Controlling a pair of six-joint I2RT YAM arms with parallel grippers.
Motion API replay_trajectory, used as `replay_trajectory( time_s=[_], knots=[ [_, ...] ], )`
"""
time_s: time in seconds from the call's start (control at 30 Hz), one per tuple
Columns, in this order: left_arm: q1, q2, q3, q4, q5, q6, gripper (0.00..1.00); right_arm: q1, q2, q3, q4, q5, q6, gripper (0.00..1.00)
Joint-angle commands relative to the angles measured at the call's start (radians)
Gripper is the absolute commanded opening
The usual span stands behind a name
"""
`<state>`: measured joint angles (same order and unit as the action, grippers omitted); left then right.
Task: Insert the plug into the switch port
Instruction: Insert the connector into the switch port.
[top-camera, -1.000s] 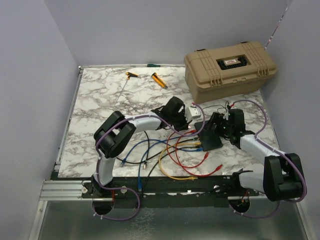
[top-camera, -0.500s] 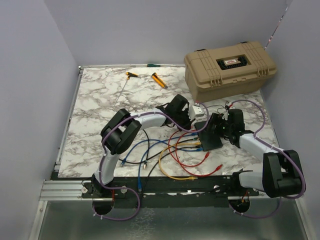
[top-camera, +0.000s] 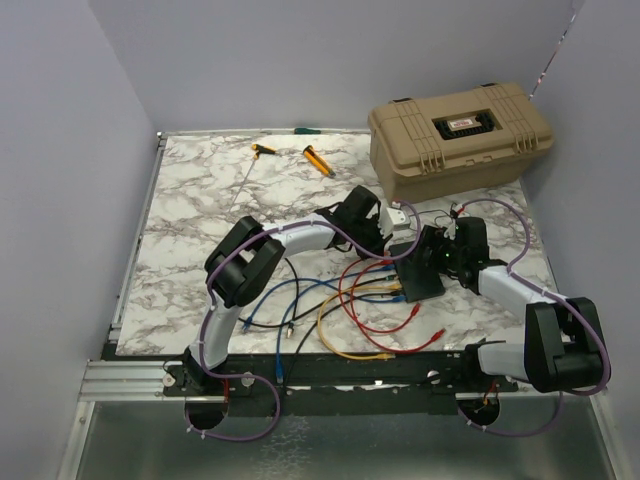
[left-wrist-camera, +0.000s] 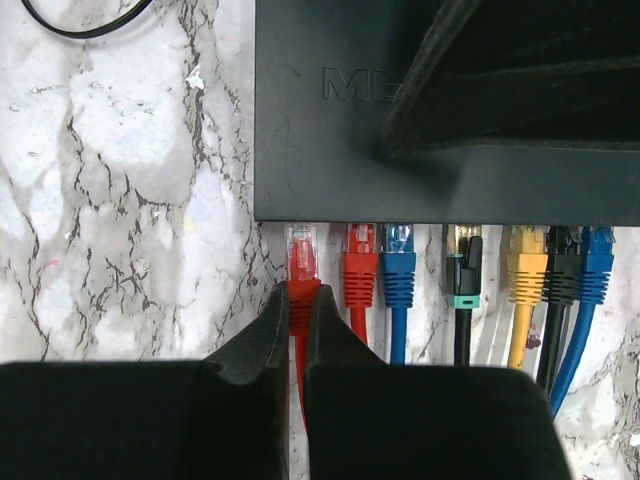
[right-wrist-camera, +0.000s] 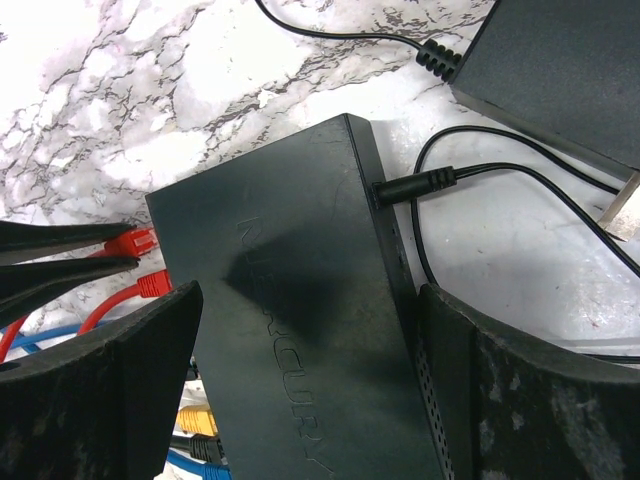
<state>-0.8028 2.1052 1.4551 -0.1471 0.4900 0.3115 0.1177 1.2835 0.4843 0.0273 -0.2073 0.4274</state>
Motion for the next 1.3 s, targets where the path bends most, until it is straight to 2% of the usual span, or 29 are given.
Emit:
replay_trajectory(
  time_s=[0.0, 0.3, 0.57, 1.27],
  knots=[
    [0.003, 0.03, 0.043, 0.008, 0.037, -0.032, 0.0, 0.005, 0.024, 0.011, 0.008, -0.08, 0.008, 0.91],
    [0.001, 0.031, 0.019, 0.069, -0.014, -0.088, 0.0, 0.005, 0.031, 0.007, 0.017, -0.093, 0.015, 0.91],
    [-0.001, -0.04, -0.073, 0.23, -0.017, -0.125, 0.0, 0.005, 0.036, 0.011, 0.017, -0.098, 0.015, 0.91],
    [-0.001, -0.088, -0.097, 0.222, -0.001, -0.08, 0.0, 0.005, 0.04, 0.014, 0.013, -0.096, 0.01, 0.91]
  ],
)
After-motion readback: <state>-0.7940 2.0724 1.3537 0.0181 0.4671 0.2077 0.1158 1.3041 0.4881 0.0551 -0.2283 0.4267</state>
